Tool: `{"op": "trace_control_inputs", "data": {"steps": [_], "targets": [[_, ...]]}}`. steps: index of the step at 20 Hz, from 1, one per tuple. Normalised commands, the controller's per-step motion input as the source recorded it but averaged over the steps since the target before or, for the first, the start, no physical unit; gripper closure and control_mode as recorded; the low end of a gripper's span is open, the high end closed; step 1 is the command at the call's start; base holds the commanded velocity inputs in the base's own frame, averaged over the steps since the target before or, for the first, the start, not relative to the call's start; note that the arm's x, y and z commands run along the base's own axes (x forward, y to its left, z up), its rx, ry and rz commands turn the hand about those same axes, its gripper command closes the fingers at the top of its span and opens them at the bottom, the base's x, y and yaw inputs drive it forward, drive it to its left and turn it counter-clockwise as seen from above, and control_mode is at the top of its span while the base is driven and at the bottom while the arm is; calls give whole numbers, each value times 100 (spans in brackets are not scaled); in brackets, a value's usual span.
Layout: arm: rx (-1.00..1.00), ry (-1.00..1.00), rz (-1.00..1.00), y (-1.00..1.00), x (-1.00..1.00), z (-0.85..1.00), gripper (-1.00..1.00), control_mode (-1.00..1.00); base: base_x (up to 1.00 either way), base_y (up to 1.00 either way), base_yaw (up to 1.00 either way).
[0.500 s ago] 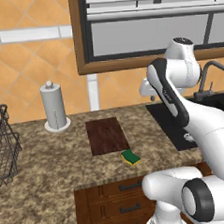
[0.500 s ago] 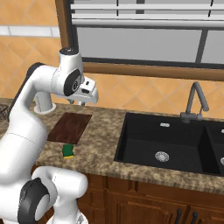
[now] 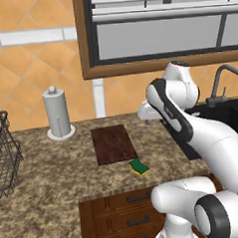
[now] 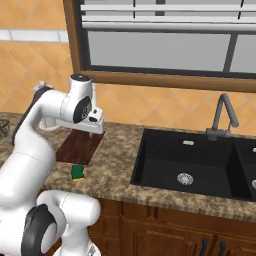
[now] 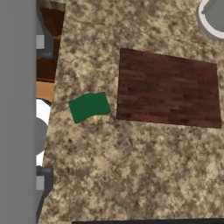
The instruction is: Pick up the sponge from the counter and clean the cutting board by briefly scrubbing or pressing down on the cutting board. Once finished, release the sponge.
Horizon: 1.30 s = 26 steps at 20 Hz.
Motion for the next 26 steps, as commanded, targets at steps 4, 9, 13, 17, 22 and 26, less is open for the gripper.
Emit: {"op": "trace_control_inputs", "data": {"steps": [4, 9, 13, 17, 22, 26], "targets": [[-4, 7, 11, 60, 0, -99, -100, -100, 0, 0, 0], [-9, 9, 3, 29, 1, -74, -100, -100, 0, 0, 0], [-13, 5, 1, 0, 0, -51, -100, -100, 0, 0, 0], [-11, 5, 0, 0, 0, -45, -100, -100, 0, 0, 0], [1, 5, 4, 0, 0, -33, -100, -100, 0, 0, 0], [4, 3, 5, 0, 9, -28, -100, -100, 0, 0, 0]]}}
